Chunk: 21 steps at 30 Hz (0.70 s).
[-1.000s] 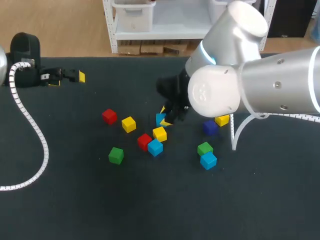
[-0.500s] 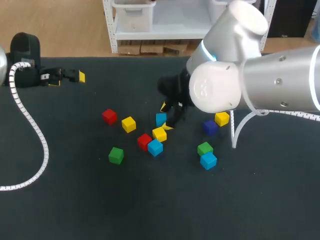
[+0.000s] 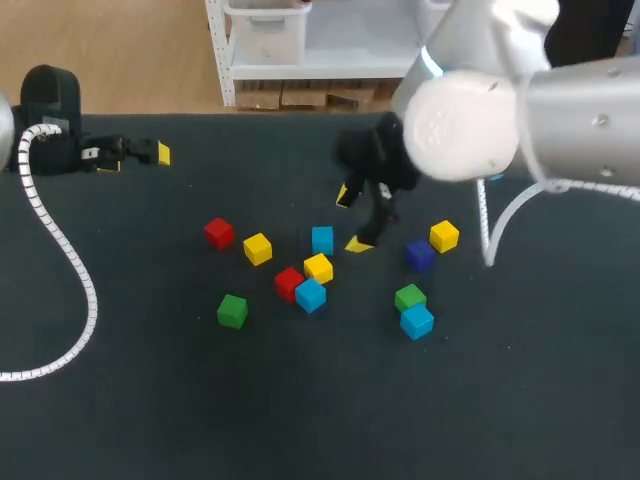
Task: Place the blue cubes, place green cubes on the blue cubes, place the yellow cubes on the green cubes, then place the red cubes on the yellow cubes, and place purple cube on the red cubes.
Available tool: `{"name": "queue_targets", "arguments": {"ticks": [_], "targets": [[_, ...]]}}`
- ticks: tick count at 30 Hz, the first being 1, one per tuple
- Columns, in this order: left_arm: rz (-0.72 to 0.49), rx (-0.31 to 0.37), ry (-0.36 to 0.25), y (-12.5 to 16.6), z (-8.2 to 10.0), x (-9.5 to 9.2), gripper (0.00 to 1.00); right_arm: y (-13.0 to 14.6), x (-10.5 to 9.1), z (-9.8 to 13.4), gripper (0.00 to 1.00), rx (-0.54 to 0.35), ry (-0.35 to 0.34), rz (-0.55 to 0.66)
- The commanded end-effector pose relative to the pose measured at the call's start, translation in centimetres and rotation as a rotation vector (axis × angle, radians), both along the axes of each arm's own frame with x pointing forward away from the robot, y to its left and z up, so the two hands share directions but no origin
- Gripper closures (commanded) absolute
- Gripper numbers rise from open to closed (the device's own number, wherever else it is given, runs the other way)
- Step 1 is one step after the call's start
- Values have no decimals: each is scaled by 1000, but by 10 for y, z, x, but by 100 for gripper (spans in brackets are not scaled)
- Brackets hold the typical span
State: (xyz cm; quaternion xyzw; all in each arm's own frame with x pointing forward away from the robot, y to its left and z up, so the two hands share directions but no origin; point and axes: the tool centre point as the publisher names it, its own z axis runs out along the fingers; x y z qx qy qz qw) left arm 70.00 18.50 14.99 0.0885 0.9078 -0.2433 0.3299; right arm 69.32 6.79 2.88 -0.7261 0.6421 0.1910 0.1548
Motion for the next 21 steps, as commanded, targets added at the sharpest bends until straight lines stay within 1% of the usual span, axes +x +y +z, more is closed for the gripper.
{"name": "queue_targets", "arguments": {"ticks": [1, 5, 8, 13, 21], "targets": [[0, 0, 0, 0, 0, 0, 0, -32, -17, 34, 0, 18, -2, 64], [0, 0, 0, 0, 0, 0, 0, -55, -35, 44, 0, 26, -5, 125], [0, 0, 0, 0, 0, 0, 0, -70, -48, 46, 0, 15, -8, 160], [0, 0, 0, 0, 0, 0, 0, -89, -70, 42, 0, -13, 9, 189], [0, 0, 0, 0, 0, 0, 0, -105, -103, 30, 0, -36, 35, 253]]}}
